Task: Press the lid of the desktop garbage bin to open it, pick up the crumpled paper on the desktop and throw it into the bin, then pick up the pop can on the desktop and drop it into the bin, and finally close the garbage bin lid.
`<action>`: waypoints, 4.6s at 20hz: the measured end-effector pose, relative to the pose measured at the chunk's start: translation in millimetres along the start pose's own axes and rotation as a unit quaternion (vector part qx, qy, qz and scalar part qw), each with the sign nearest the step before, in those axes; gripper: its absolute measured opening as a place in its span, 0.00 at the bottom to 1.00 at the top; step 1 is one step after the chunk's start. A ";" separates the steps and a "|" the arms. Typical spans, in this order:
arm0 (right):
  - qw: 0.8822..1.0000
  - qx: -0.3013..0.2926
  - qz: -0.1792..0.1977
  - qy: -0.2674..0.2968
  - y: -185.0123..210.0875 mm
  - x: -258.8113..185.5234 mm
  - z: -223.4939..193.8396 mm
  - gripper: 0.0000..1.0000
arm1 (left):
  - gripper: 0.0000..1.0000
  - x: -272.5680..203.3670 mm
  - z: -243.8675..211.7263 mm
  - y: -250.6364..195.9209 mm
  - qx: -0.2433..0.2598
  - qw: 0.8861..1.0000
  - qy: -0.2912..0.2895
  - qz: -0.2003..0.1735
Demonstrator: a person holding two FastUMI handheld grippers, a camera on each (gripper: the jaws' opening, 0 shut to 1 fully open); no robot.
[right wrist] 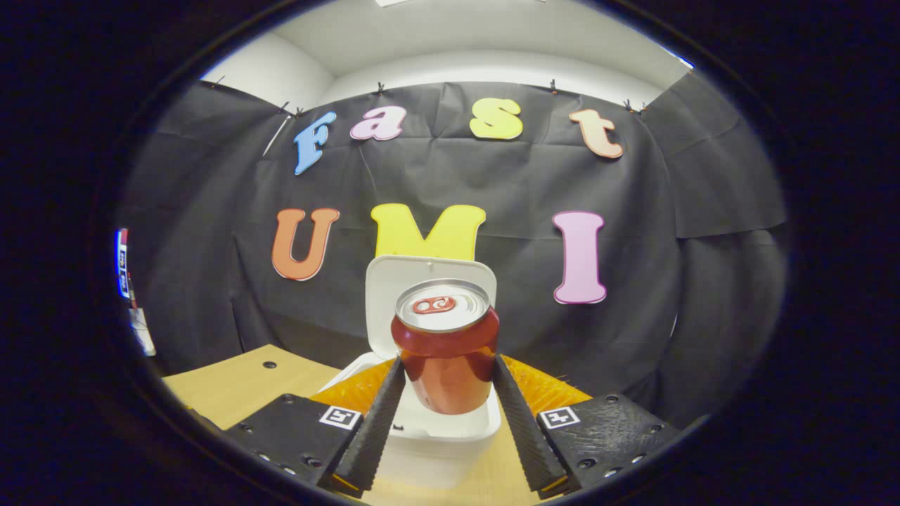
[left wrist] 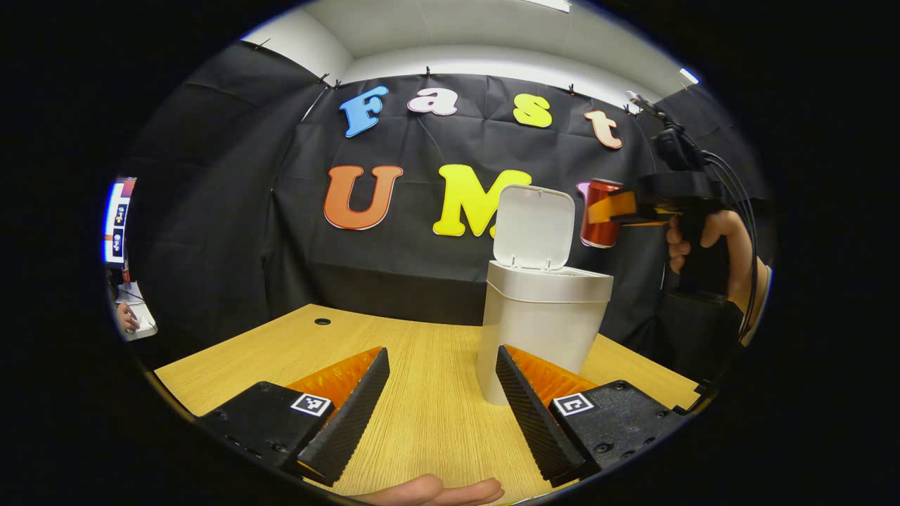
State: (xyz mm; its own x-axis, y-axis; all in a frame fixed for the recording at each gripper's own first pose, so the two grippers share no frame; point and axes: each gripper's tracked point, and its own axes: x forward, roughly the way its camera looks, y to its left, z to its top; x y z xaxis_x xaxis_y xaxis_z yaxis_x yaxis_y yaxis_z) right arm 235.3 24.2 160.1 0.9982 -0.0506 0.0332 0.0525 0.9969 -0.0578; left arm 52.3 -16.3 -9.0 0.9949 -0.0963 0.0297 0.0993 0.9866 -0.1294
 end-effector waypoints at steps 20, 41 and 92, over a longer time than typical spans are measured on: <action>0.996 0.025 -0.052 0.068 42.9 78.2 12.4 0.80 | 0.99 -6.2 9.6 32.3 -0.017 1.000 -0.005 0.018; 0.995 -0.060 -0.033 0.076 33.9 140.8 67.5 0.93 | 0.98 -10.2 13.4 58.7 -0.022 0.999 -0.007 0.044; 0.936 0.033 0.012 0.350 40.2 43.1 -74.6 0.92 | 0.98 -10.5 12.2 84.3 -0.002 0.996 -0.004 0.085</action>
State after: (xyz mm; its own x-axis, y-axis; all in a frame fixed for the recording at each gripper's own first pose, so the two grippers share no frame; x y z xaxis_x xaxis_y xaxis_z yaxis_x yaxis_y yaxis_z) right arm 282.7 57.7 84.8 0.7760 -0.0313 -0.6299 0.0501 0.9987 0.0121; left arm 49.9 69.6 -8.2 0.9972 0.0736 0.0144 -0.0710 0.9881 -0.1367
